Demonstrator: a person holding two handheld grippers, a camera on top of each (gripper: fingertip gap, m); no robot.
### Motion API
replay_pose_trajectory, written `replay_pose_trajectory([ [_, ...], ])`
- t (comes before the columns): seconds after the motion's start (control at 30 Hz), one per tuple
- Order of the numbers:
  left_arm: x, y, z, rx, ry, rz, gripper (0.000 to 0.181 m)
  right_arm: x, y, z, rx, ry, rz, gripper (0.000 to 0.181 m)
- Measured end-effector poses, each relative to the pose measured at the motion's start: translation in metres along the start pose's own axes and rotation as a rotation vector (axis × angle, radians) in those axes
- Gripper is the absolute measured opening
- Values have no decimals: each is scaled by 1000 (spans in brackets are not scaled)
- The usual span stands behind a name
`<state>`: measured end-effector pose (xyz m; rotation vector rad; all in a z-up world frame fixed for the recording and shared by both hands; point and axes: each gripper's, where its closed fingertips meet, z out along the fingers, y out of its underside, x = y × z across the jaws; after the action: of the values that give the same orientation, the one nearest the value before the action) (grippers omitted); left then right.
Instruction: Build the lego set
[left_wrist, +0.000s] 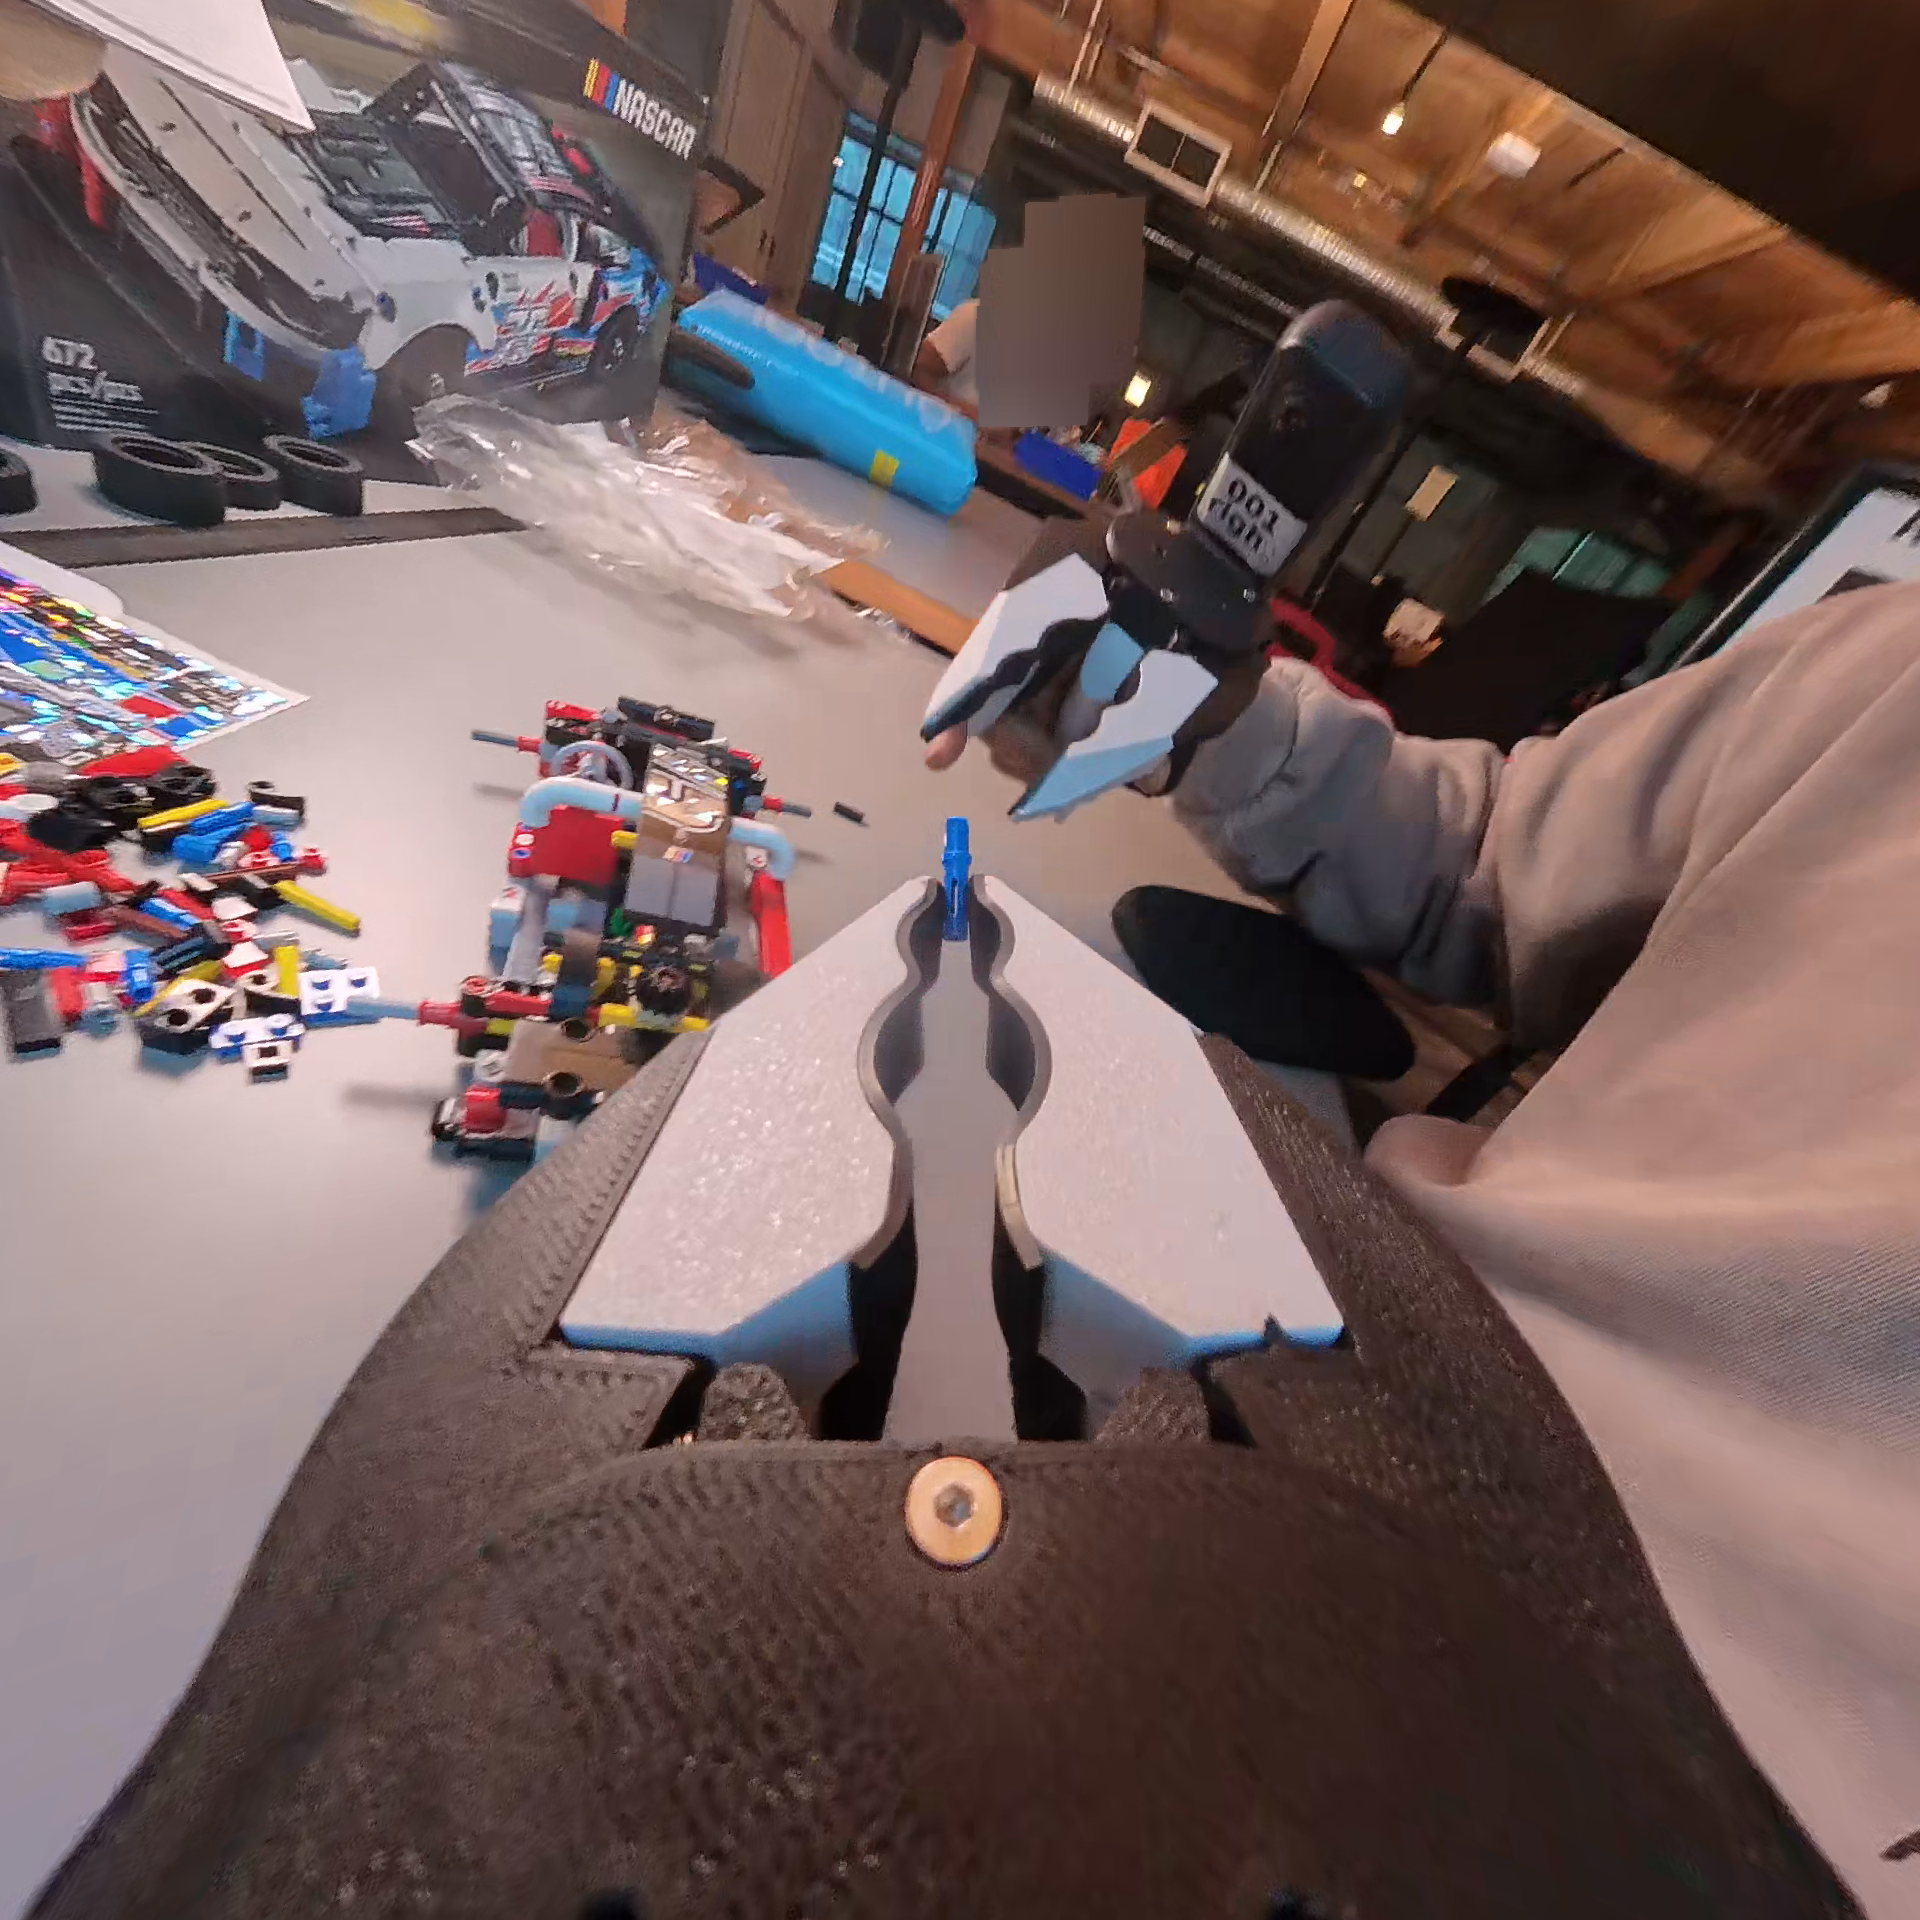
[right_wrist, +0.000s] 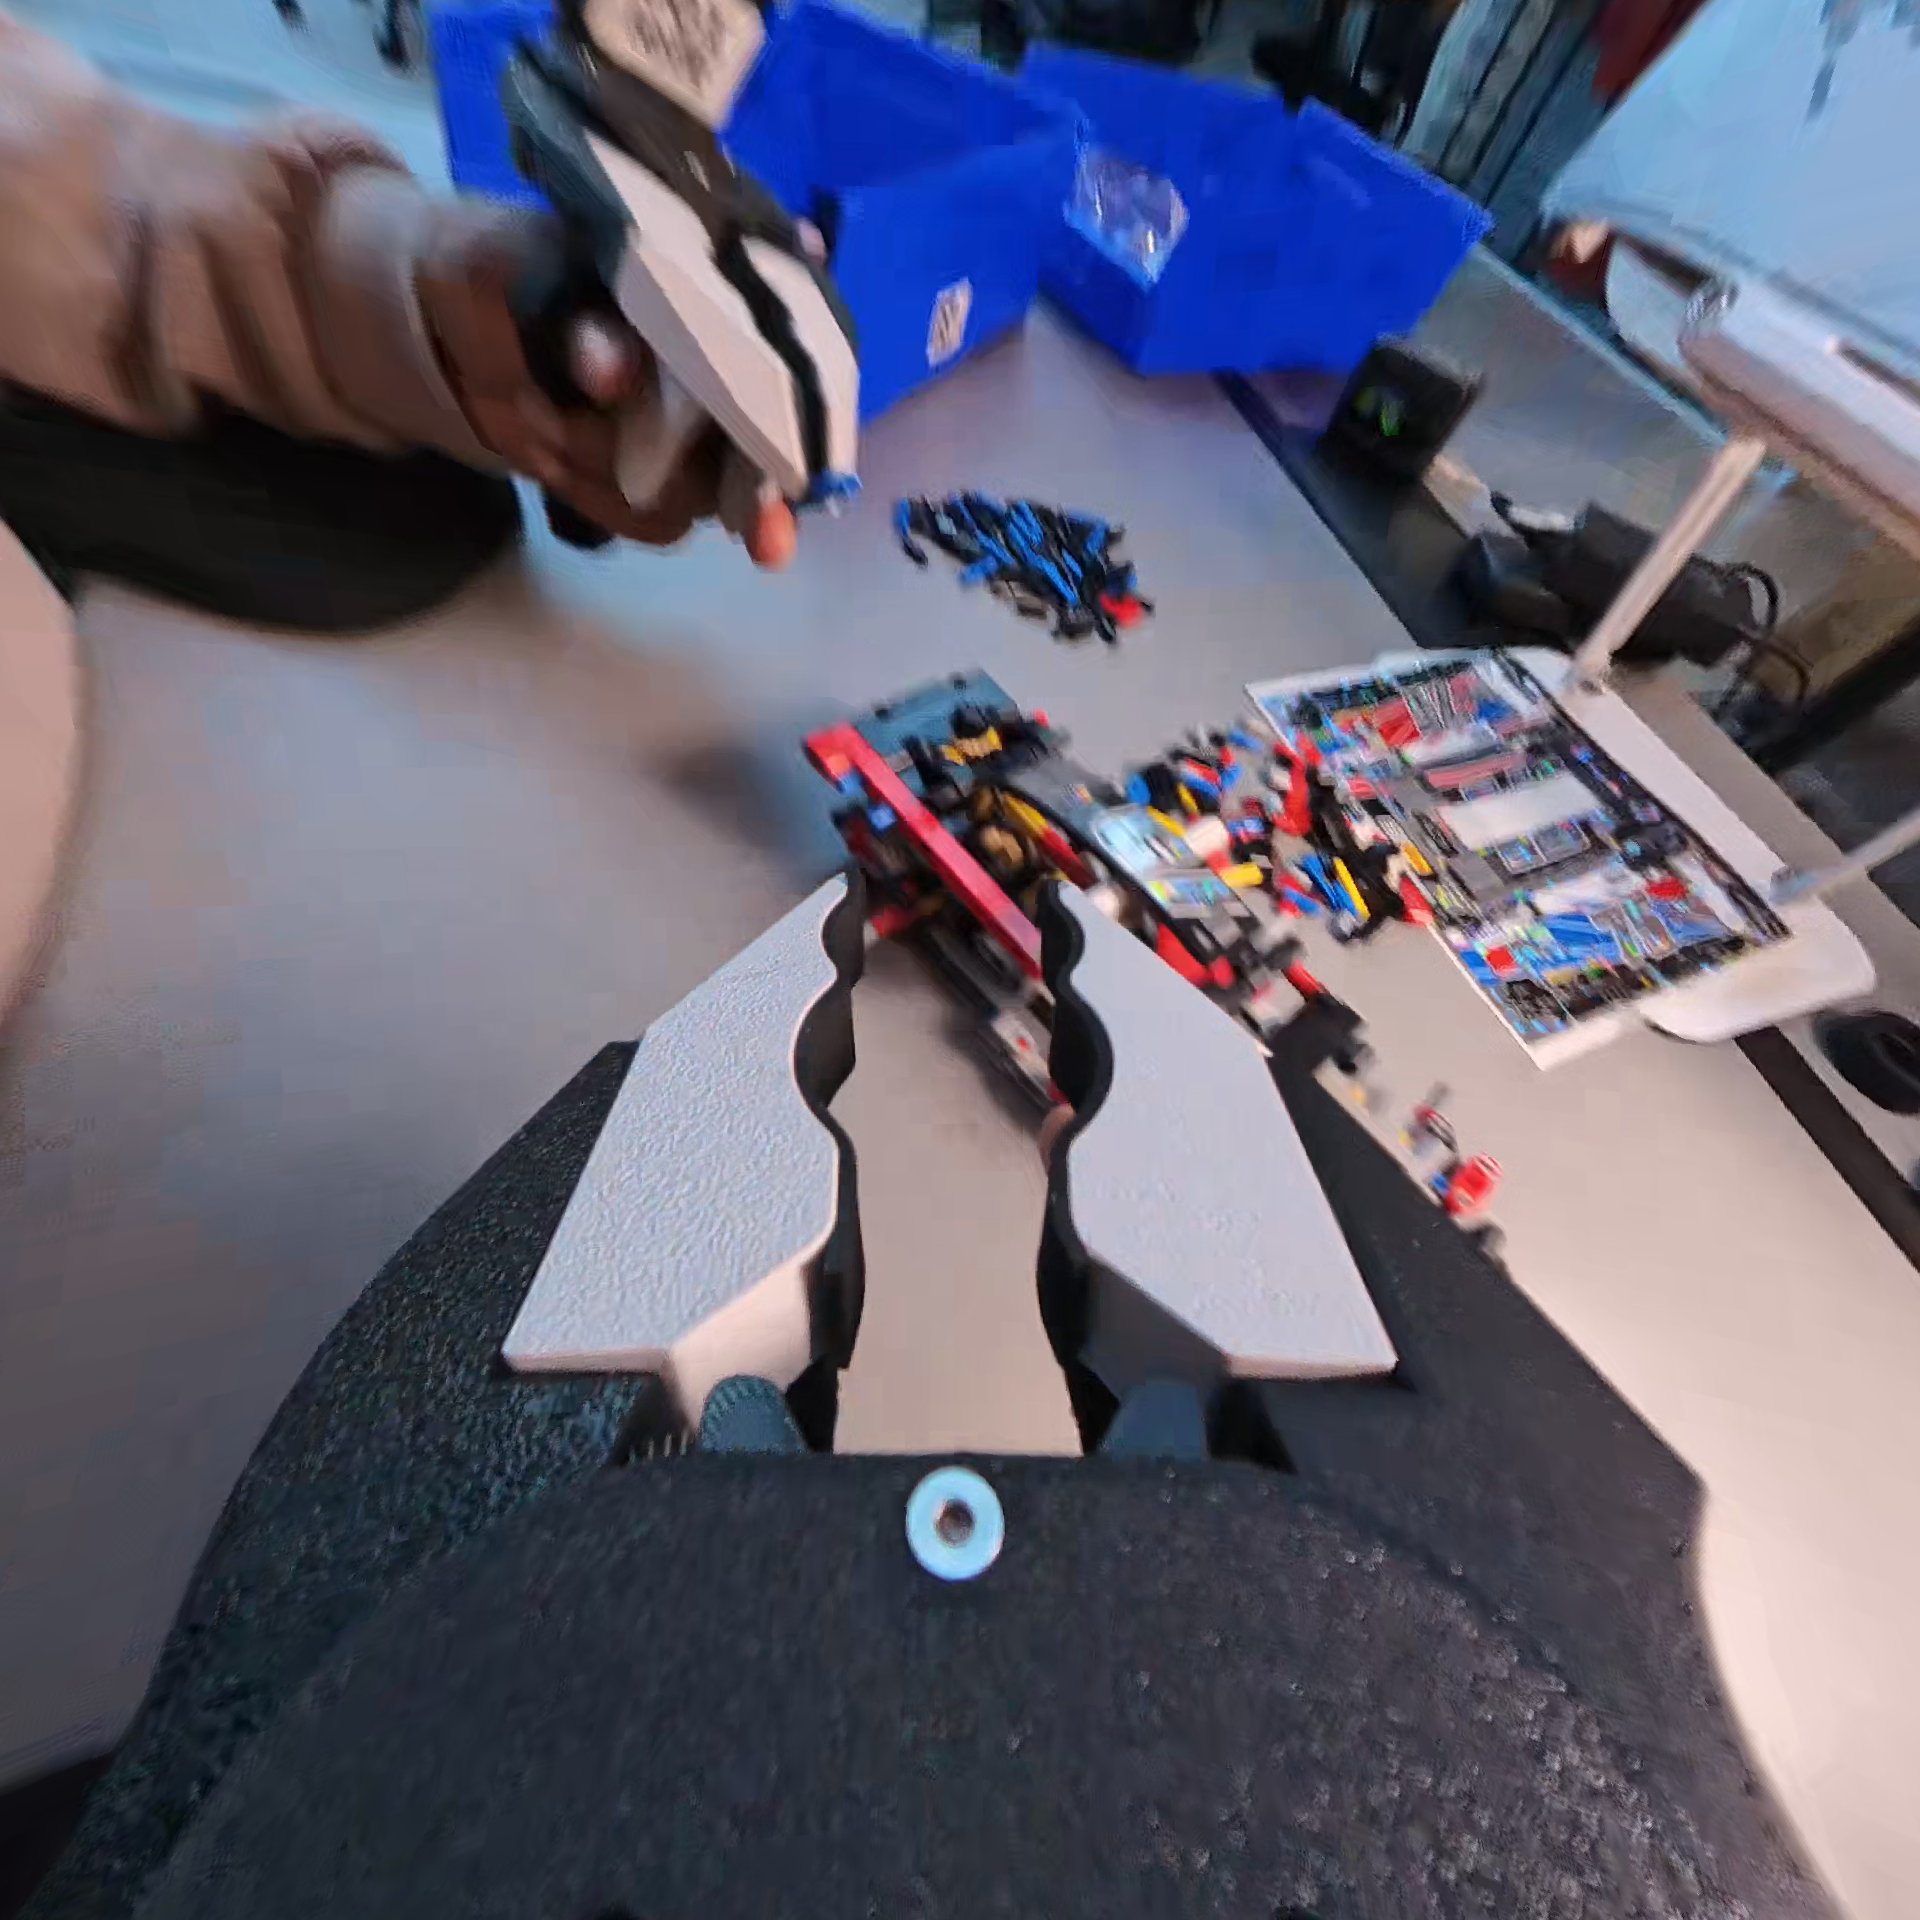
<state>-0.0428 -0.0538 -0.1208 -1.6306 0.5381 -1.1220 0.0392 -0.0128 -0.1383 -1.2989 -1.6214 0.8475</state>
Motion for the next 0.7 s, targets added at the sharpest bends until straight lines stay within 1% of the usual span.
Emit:
replay_pose_trajectory([
  [0.07,10,1,6,18,57,-59,2,-21,-29,10,139,-43,74,28],
  [0.13,17,3,9,36,103,-111,2,-37,-49,18,252,-107,146,28],
  [0.23,23,6,13,46,148,-159,2,-49,-66,30,352,-188,223,22],
  [0.33,29,10,15,32,191,-170,2,-55,-70,37,391,-245,283,17],
  [0.4,31,13,16,17,198,-160,2,-58,-71,38,403,-284,314,8],
  [0.47,32,14,17,15,209,-155,1,-57,-66,40,394,-276,310,1],
  [0.57,28,19,18,-8,198,-147,2,-52,-61,40,392,-258,324,0],
  [0.63,20,26,18,-57,152,-116,2,-45,-56,40,377,-224,329,0],
  [0.7,3,41,15,-175,41,-10,2,-37,-48,38,346,-183,311,0],
])
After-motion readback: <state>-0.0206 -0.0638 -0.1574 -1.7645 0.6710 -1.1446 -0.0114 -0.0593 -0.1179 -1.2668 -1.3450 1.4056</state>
